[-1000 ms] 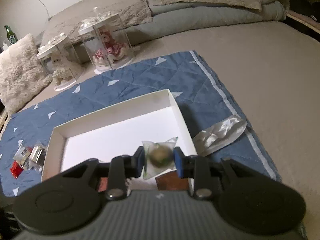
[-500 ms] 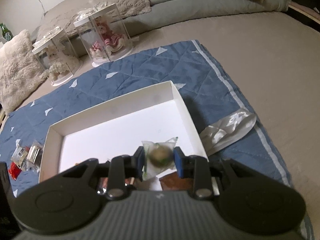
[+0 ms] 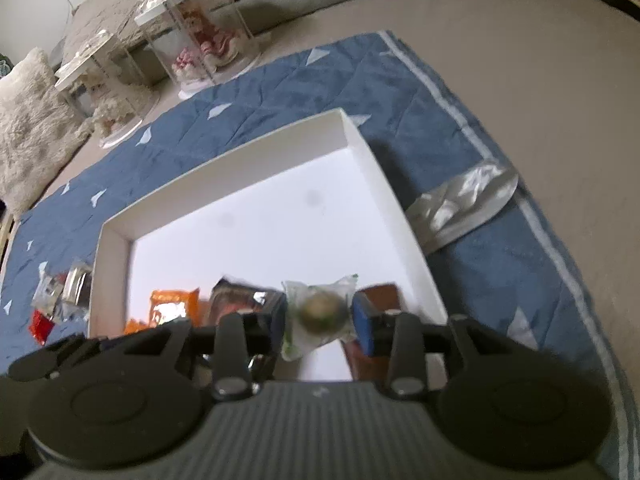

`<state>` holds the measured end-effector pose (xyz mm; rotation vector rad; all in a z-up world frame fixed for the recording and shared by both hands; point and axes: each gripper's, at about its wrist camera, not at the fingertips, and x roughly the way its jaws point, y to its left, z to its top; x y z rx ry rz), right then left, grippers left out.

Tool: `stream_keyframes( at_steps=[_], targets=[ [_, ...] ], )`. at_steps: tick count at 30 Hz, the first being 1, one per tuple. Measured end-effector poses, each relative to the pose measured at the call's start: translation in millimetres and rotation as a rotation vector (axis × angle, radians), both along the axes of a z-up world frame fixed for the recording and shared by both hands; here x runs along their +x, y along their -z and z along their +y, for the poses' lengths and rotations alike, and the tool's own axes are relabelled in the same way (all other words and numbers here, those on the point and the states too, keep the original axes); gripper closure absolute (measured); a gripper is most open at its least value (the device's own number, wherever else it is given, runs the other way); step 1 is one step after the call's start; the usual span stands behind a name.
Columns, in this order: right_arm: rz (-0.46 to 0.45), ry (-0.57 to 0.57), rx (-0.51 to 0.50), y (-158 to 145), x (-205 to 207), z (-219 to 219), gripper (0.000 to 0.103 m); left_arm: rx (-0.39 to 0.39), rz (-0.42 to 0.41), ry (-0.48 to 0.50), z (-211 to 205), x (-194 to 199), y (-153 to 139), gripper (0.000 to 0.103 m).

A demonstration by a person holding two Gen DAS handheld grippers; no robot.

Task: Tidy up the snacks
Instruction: 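Open the left tool to drop the dark packet while the right tool releases the clear packet, then move both tools back from the tray toward the remaining snacks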

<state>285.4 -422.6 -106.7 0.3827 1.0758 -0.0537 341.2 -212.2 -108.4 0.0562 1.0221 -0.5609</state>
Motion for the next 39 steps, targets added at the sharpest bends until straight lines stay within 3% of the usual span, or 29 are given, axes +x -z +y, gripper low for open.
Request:
stream_keyframes(
  at_steps=[2,8,19,25,30,33,39],
  targets=[
    [0.012,0.004,-0.008,-1.2,-3.1,0.8,0.048,-0.012,0.007,-0.021,5.8,-0.3,-2.5,0.012],
    [0.010,0.008,-0.005,-9.6,-14.5,-0.8,0.041,-0.029,0.020,-0.050,13.2,-5.8,-9.2,0.012],
    [0.004,-0.019,-0.043,-22.9,-33.3,-0.4,0.039,-0.017,0.017,-0.048,20.2,-21.6,-21.3,0.011],
    [-0.024,-0.046,-0.076,-31.2,-46.9,0.5,0.034,-0.016,0.013,-0.068,32.7,-29.7,-27.5,0.002],
    [-0.054,-0.051,-0.117,-34.6,-56.9,4.5,0.019,-0.021,0.007,-0.110,49.9,-33.2,-31.5,0.000],
    [-0.073,-0.063,-0.147,-35.2,-59.1,7.9,0.003,-0.018,-0.003,-0.144,62.7,-33.5,-35.0,0.000],
    [-0.084,-0.069,-0.174,-35.0,-60.5,12.1,0.000,-0.007,-0.004,-0.192,90.1,-34.1,-38.4,0.000]
  ],
)
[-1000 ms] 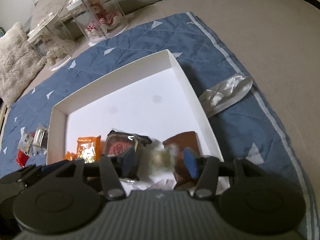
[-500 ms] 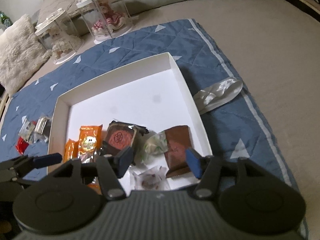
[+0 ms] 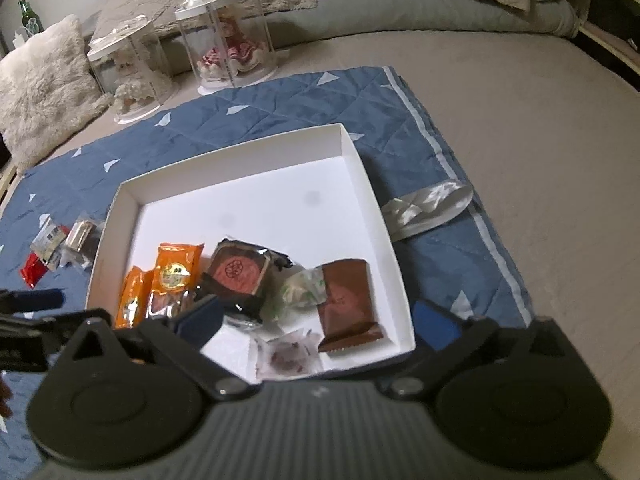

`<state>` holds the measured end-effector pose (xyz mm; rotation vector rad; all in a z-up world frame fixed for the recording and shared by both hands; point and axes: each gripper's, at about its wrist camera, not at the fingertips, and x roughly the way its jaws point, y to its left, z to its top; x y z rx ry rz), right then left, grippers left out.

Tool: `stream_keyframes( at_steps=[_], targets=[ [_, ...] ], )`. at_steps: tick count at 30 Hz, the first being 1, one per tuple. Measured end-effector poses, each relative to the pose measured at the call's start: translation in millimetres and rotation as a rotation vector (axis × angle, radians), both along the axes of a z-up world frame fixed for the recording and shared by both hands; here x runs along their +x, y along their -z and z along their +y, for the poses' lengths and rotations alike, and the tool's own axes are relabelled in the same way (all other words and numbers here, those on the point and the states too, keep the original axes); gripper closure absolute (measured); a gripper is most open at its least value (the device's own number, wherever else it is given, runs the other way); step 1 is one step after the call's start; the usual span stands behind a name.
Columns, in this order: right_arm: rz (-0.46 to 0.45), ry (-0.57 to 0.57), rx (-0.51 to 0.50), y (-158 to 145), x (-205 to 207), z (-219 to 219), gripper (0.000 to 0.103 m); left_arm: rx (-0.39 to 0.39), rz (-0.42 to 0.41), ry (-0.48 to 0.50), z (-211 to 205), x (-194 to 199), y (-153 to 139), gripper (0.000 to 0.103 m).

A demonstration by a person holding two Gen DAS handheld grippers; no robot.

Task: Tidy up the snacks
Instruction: 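Move both tools back from the tray toward the remaining snacks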

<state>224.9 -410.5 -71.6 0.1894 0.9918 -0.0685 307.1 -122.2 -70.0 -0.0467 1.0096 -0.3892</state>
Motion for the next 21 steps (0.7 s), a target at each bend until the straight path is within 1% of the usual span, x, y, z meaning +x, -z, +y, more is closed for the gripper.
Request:
stream_keyframes(
  at_steps=[9,11,16,21],
  targets=[
    [-0.036,-0.038,-0.006,-4.9,1.6,22.6,0.000,0.001,-0.011,-0.063,43.3,0.4,-6.1,0.000],
    [-0.051,-0.043,-0.014,-3.8,4.0,31.0,0.000,0.003,-0.019,-0.079,54.8,0.5,-8.6,0.000],
    [-0.048,-0.096,-0.028,-0.4,17.2,58.2,0.000,0.023,-0.026,-0.126,88.9,3.2,-10.8,0.000],
    [-0.071,-0.130,-0.007,-2.1,27.6,85.8,0.000,0.033,-0.032,-0.186,128.4,5.8,-10.8,0.000]
  ],
)
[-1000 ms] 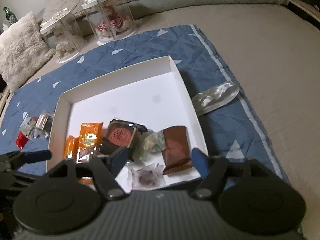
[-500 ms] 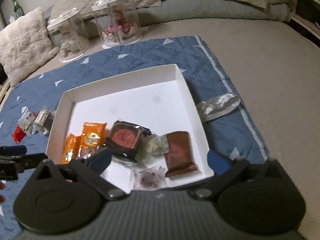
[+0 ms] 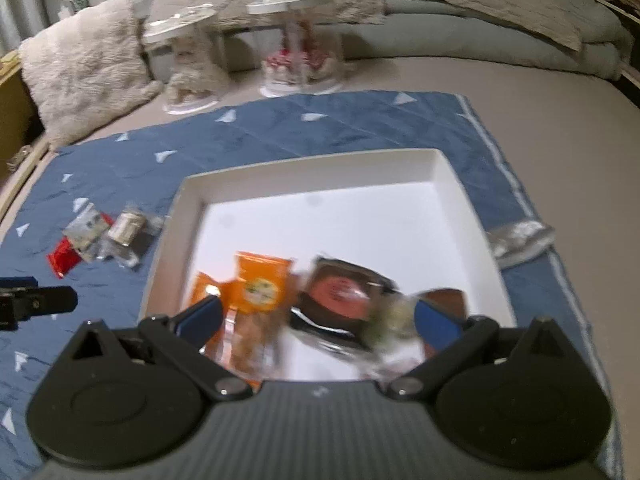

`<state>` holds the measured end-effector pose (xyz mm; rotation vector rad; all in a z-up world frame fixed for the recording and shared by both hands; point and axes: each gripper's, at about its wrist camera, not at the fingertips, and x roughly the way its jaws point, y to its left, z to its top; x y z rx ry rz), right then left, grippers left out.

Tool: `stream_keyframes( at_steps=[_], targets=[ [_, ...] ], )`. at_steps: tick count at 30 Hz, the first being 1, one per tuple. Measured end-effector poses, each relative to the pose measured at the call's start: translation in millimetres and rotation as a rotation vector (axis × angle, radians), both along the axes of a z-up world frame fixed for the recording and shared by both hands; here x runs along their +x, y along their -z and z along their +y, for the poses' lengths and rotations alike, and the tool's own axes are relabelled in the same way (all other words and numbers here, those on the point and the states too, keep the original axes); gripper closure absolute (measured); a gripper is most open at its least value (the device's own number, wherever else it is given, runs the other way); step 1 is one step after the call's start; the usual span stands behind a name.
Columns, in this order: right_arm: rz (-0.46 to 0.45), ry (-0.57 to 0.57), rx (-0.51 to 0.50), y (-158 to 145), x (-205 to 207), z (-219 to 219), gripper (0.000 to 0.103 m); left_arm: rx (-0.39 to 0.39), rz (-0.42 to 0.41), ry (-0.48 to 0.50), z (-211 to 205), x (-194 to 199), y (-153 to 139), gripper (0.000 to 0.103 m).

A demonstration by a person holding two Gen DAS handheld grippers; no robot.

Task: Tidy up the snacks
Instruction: 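Move both tools back from the tray toward the remaining snacks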

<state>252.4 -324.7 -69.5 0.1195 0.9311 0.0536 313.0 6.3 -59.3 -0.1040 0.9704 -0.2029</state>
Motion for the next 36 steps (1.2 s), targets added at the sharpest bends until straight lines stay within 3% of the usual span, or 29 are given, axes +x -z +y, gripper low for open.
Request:
stream_keyframes(
  at_steps=[9,18,21,25,31,36],
  targets=[
    [-0.050,-0.041,0.030,-7.6,13.0,54.7,0.000,0.003,-0.039,-0.117,73.1,8.1,-5.3,0.000],
    [-0.086,-0.061,0.165,-12.1,39.3,107.9,0.000,0.022,-0.093,-0.180,125.1,22.4,8.5,0.000],
    [-0.108,-0.053,0.192,-11.2,49.0,125.5,0.000,0.062,-0.126,-0.114,128.4,28.0,16.6,0.000],
    [-0.099,-0.023,0.259,-3.9,71.4,150.9,0.000,0.190,-0.150,-0.017,119.7,36.2,33.3,0.002],
    [-0.045,0.009,0.302,19.1,111.7,183.6,0.000,0.307,-0.156,0.066,107.7,51.6,58.7,0.019],
    [0.001,0.040,0.359,39.8,140.7,205.1,0.000,0.346,-0.139,0.099,106.4,72.7,80.1,0.028]
  ],
)
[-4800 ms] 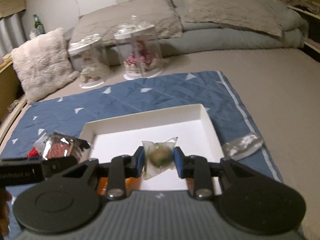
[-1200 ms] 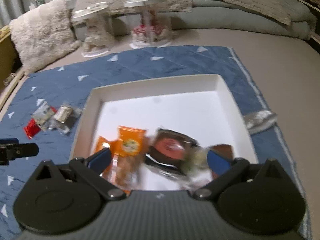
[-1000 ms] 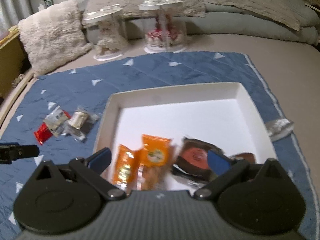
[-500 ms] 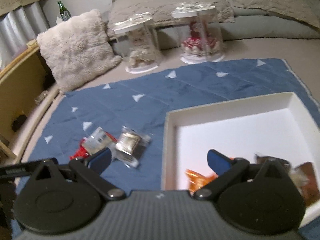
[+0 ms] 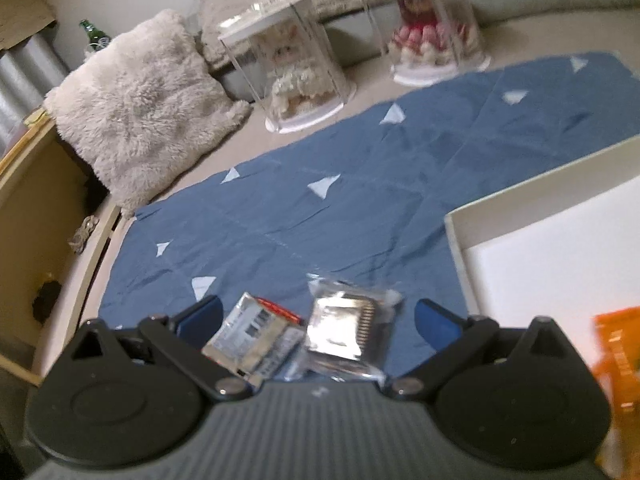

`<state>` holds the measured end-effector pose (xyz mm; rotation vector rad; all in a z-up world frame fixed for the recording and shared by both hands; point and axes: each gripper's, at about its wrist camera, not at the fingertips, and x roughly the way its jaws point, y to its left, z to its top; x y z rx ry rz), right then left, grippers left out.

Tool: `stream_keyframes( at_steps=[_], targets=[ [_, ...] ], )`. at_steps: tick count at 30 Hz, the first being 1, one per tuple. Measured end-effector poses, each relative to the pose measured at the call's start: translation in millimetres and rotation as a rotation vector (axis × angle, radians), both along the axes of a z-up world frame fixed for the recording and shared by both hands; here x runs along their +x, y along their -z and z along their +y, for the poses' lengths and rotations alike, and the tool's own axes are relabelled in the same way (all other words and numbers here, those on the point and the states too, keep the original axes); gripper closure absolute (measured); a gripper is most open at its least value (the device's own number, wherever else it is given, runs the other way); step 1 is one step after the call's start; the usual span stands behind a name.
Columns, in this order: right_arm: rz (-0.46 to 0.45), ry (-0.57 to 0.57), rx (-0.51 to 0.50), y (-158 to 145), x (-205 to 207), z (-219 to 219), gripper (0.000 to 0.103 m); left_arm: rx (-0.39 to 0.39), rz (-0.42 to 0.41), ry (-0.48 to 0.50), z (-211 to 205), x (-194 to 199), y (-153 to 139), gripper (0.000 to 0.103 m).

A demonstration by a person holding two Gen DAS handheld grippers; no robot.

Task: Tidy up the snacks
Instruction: 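Move both tools back from the tray toward the remaining snacks, then grasp the foil packet with the right tool while the left tool grasps the long red bag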

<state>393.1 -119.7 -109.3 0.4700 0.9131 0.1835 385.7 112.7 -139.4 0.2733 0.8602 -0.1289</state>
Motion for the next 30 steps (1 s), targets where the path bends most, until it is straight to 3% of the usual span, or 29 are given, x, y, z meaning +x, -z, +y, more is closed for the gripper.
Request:
stream_keyframes(
  at_steps=[3,5,8,11,14,17,22,30],
  targets=[
    [-0.007,0.028,-0.034,8.3,10.3,12.5,0.003,0.010,0.006,0.024,4.0,13.4,11.5,0.036],
    [-0.005,0.020,-0.059,14.7,16.6,21.9,0.012,-0.034,0.018,0.039,7.4,17.6,17.7,0.042],
    [0.048,0.043,-0.100,30.3,23.7,28.3,0.028,-0.032,0.022,0.060,4.7,17.8,21.1,0.044],
    [0.107,0.065,-0.110,45.2,26.6,28.5,0.031,-0.052,0.048,0.036,6.7,17.3,17.9,0.045],
    [0.108,0.063,-0.123,51.4,29.0,29.3,0.032,-0.071,0.078,-0.005,9.1,9.6,15.0,0.045],
    [0.096,0.021,-0.171,53.8,30.6,33.8,0.039,-0.113,0.124,-0.062,13.8,-0.7,11.6,0.045],
    [0.061,-0.086,-0.196,50.6,25.7,33.9,0.042,-0.194,0.237,-0.147,12.0,-12.0,4.9,0.044],
    [0.064,-0.277,-0.229,35.3,5.0,32.0,0.043,-0.253,0.299,-0.102,-2.2,-28.8,4.9,0.043]
  ],
)
